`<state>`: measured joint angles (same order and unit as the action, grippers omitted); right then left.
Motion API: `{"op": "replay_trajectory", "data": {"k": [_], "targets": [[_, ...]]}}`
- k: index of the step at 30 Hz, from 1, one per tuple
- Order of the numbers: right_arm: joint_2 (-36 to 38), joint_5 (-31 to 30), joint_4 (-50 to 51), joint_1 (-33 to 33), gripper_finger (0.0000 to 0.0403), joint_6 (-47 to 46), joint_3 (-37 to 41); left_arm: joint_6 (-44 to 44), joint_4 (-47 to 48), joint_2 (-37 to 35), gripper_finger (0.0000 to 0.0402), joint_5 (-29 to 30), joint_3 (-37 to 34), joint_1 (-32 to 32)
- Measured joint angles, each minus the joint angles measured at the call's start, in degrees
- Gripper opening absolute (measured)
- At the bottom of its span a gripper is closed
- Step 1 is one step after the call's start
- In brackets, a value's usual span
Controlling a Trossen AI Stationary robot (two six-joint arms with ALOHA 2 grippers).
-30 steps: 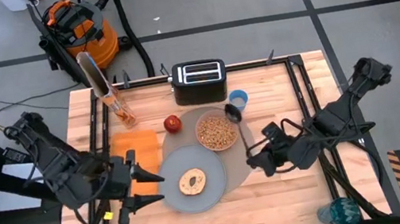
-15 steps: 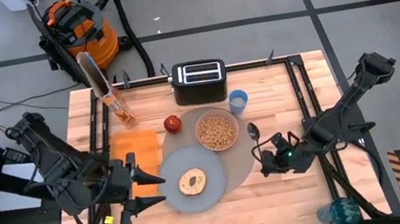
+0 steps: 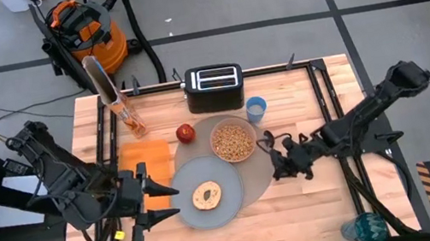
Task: Arrange a breakfast setting
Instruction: Remove the black spoon from the blue glass and place it on the middle right of the gray placemat
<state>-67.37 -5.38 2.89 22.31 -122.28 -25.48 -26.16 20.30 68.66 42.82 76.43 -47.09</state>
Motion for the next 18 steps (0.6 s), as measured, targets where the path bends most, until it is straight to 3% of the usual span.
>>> {"op": "replay_trajectory", "data": {"k": [10, 18], "targets": [[-4.0, 9.8, -5.1, -8.3, 0.0013, 5.3, -0.1, 1.3, 0.0, 0.0, 0.0210, 0.0, 0.0, 0.0], [-8.5, 11.0, -9.7, -10.7, 0.0016, 6.3, -0.1, 1.4, -1.8, 0.0, 0.0210, 0.1, 0.0, -1.0]]}}
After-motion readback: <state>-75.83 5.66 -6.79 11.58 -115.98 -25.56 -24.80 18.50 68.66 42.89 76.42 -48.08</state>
